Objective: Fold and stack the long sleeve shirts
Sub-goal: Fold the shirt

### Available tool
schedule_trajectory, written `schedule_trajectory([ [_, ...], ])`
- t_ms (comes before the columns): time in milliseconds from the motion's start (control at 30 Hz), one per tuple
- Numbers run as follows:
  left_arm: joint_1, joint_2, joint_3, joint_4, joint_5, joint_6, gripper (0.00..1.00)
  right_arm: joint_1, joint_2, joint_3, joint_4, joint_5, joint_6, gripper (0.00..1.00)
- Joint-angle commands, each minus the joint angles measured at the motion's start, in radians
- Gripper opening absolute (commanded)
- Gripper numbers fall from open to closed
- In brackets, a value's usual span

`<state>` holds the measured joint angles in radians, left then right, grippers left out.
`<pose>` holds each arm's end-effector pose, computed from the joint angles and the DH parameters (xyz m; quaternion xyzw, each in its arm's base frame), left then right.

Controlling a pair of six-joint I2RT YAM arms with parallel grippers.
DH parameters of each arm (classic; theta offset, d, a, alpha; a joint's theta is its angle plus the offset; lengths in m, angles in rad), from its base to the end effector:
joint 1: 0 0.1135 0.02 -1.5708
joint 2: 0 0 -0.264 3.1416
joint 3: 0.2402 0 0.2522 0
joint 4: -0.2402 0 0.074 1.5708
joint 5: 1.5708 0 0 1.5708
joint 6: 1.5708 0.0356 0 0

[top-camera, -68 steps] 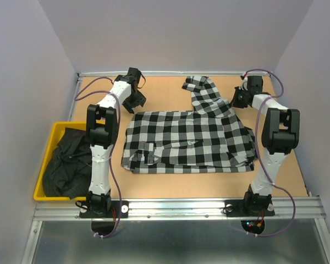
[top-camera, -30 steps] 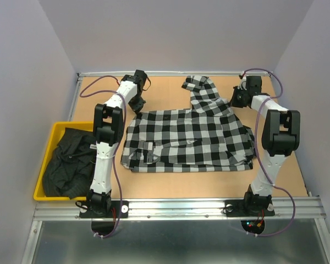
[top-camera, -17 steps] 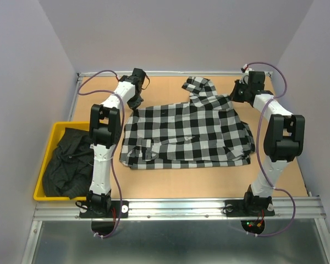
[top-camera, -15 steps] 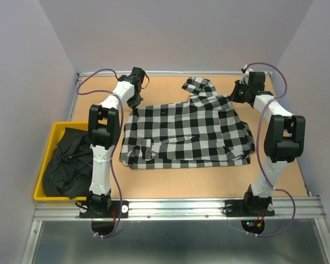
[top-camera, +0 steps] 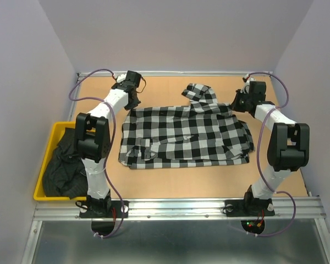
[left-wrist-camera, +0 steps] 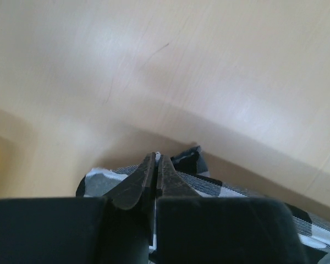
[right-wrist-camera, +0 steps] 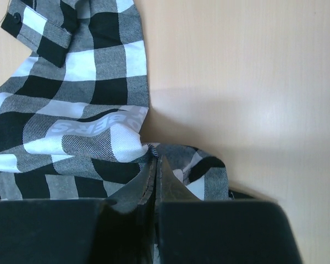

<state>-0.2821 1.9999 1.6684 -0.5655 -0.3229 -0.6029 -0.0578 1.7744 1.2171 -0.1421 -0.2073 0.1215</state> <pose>0.4337 -0.1139 0.2464 -0.2012 0.9111 -0.0026 0.3598 0.3961 -0.0156 0.2233 0.0372 0.9020 0.1071 0.4166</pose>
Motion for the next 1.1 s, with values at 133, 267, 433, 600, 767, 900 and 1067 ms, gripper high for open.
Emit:
schedule_trajectory([
  [133,-0.035,-0.147,-0.211,0.088,-0.08,0.051,0.05,-0.008,-0.11,-0.126,0.122,0.086,0.05,0.01],
  [267,-0.04,-0.213,-0.309,0.119,-0.096,0.014,0.09,-0.008,-0.156,-0.2,0.177,0.127,0.111,0.03],
  [433,-0.052,-0.268,-0.42,0.153,-0.104,-0.009,0.15,-0.008,-0.199,-0.312,0.245,0.158,0.187,0.08],
  [600,-0.066,-0.294,-0.504,0.164,-0.076,-0.024,0.3,-0.008,-0.21,-0.383,0.274,0.129,0.25,0.13],
  [767,-0.075,-0.358,-0.558,0.167,-0.065,-0.031,0.48,-0.008,-0.277,-0.429,0.276,0.132,0.273,0.32],
  [900,-0.077,-0.437,-0.562,0.164,-0.059,-0.003,0.6,-0.008,-0.332,-0.413,0.269,0.082,0.268,0.55],
  [1067,-0.078,-0.506,-0.527,0.203,0.002,0.041,0.83,-0.007,-0.308,-0.314,0.208,-0.012,0.241,0.68],
])
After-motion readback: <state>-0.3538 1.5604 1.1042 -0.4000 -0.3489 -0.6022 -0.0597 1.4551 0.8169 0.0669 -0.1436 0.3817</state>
